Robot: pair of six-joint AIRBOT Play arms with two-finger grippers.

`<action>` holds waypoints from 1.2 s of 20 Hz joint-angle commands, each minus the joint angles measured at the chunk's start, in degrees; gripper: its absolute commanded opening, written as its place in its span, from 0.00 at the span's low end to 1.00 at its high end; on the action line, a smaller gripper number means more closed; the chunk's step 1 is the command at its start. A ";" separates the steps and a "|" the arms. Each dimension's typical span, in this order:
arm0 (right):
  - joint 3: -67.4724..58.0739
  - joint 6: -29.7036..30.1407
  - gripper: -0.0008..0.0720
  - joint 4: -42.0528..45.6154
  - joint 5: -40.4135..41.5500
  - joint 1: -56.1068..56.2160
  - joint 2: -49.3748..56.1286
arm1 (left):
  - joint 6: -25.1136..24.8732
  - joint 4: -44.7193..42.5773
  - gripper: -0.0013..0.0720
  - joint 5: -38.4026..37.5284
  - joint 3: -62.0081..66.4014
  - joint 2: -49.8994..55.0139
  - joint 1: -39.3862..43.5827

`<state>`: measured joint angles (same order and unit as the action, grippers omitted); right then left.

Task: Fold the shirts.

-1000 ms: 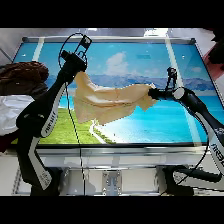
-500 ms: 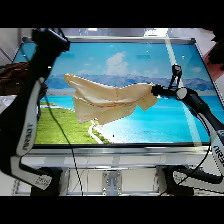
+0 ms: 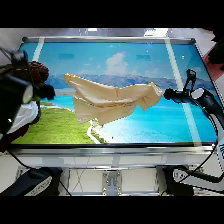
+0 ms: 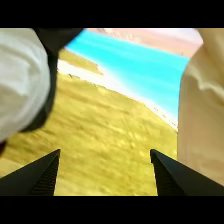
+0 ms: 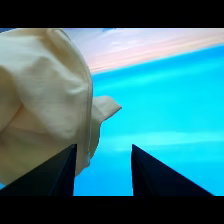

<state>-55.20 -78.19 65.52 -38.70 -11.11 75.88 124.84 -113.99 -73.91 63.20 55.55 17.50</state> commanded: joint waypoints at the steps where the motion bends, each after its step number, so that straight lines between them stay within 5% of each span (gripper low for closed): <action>1: 0.11 8.37 0.58 -11.34 0.02 -0.57 4.44 | 9.46 14.32 0.90 10.08 -17.18 -4.42 -0.35; 5: 0.09 18.58 0.58 -26.27 0.48 -0.55 9.49 | 10.40 18.05 0.90 14.08 -20.68 -4.42 -0.35; 9: 0.09 19.76 0.57 -28.50 -0.39 0.09 12.24 | 10.36 17.44 0.90 12.57 -20.70 -4.42 -0.35; 10: 0.09 19.82 0.48 -28.35 -0.42 0.59 12.33 | 10.38 17.16 0.90 11.50 -20.72 -4.42 -0.35; 12: 0.07 21.44 0.06 -29.14 -0.42 1.18 12.20 | 10.51 16.96 0.90 10.62 -20.87 -4.42 -0.35; 14: -0.85 21.49 0.05 -29.07 -2.03 1.16 12.15 | 13.49 17.38 0.82 11.45 -22.16 -4.42 -0.35; 24: -11.52 21.46 0.05 -28.24 -11.80 1.11 10.36 | 31.45 36.24 0.82 39.30 -34.42 0.07 -0.37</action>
<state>-64.62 -56.77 37.26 -48.03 -10.02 86.59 149.82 -83.72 -42.24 31.11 53.54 17.17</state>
